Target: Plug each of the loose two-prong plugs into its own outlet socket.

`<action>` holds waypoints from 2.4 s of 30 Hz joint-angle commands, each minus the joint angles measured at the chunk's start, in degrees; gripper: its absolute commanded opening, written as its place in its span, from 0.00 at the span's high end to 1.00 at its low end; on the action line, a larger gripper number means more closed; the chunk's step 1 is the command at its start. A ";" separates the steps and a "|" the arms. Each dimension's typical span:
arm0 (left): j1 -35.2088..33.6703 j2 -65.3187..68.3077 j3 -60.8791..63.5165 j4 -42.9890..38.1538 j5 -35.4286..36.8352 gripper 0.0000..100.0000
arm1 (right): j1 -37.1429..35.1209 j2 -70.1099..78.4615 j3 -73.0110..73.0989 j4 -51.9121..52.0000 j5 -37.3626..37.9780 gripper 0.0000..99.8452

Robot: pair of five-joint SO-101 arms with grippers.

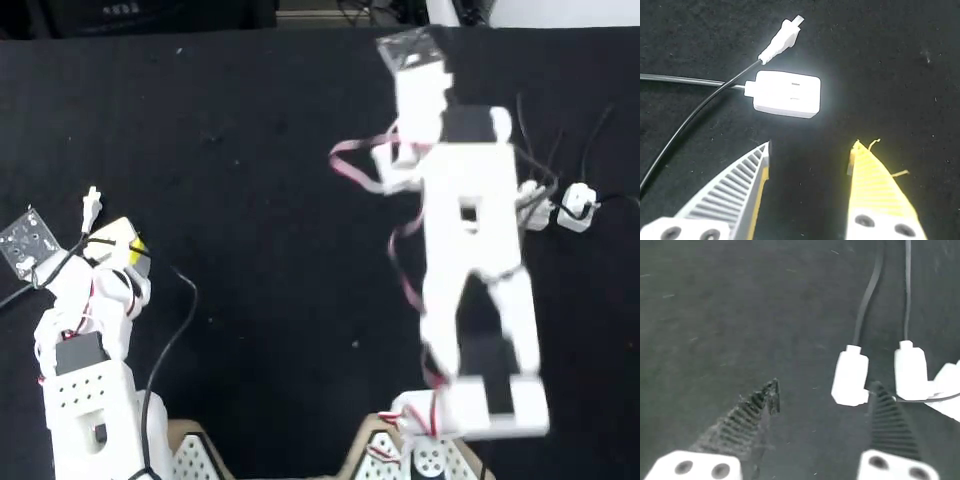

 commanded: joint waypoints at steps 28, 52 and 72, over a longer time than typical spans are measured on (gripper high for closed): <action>4.53 -16.53 -3.65 11.69 -17.76 0.78 | -25.49 -52.70 73.98 -33.41 -1.14 0.89; 0.22 62.77 -50.42 3.78 -60.84 0.68 | -25.58 -36.09 74.51 -42.29 -4.40 0.89; 2.59 83.34 -69.05 18.02 -64.79 0.90 | -25.41 -36.09 74.59 -42.81 -4.40 0.89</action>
